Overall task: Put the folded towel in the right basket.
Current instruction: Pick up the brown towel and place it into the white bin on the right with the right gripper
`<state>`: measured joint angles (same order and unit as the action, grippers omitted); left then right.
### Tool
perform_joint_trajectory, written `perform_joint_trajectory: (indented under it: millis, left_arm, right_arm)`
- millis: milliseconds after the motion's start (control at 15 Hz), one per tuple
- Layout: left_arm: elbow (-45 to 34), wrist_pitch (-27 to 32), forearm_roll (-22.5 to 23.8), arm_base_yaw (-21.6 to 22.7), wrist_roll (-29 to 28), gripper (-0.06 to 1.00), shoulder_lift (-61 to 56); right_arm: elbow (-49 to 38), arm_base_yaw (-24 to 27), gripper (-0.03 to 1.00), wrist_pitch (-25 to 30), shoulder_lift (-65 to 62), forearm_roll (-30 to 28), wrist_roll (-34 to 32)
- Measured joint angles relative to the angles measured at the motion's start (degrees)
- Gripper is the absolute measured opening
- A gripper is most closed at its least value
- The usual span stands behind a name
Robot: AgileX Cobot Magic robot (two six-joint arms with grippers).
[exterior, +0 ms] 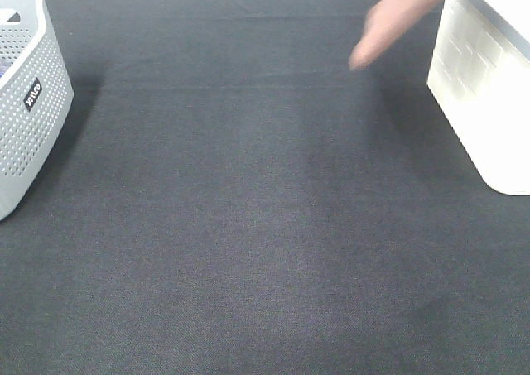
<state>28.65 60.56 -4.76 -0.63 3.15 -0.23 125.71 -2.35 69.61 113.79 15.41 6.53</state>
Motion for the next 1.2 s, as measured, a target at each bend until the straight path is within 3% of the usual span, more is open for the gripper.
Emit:
perform_joint_trajectory:
  millis: [200, 467, 800, 1000, 1067, 1200]
  left_arm:
    - [0.00, 0.00, 0.00, 0.00, 0.00, 0.87, 0.00]
    - [0.00, 0.00, 0.00, 0.00, 0.00, 0.87, 0.00]
    - [0.00, 0.00, 0.00, 0.00, 0.00, 0.87, 0.00]
    - [0.00, 0.00, 0.00, 0.00, 0.00, 0.87, 0.00]
    - [0.00, 0.00, 0.00, 0.00, 0.00, 0.87, 0.00]
    - [0.00, 0.00, 0.00, 0.00, 0.00, 0.87, 0.00]
  right_arm:
    - [0.00, 9.74, 0.02, 0.06, -3.15, 3.15, 0.00]
    - [0.00, 20.91, 0.02, 0.06, -3.38, 3.21, 0.57]
    - [0.00, 22.63, 0.02, 0.11, -0.57, 3.67, 2.01]
    - [0.00, 22.63, 0.17, 0.11, 2.18, 4.24, 2.01]
    - [0.00, 22.63, 0.17, 0.11, 2.18, 4.24, 2.01]
    - [0.00, 22.63, 0.44, 0.11, 2.81, 4.93, 1.95]
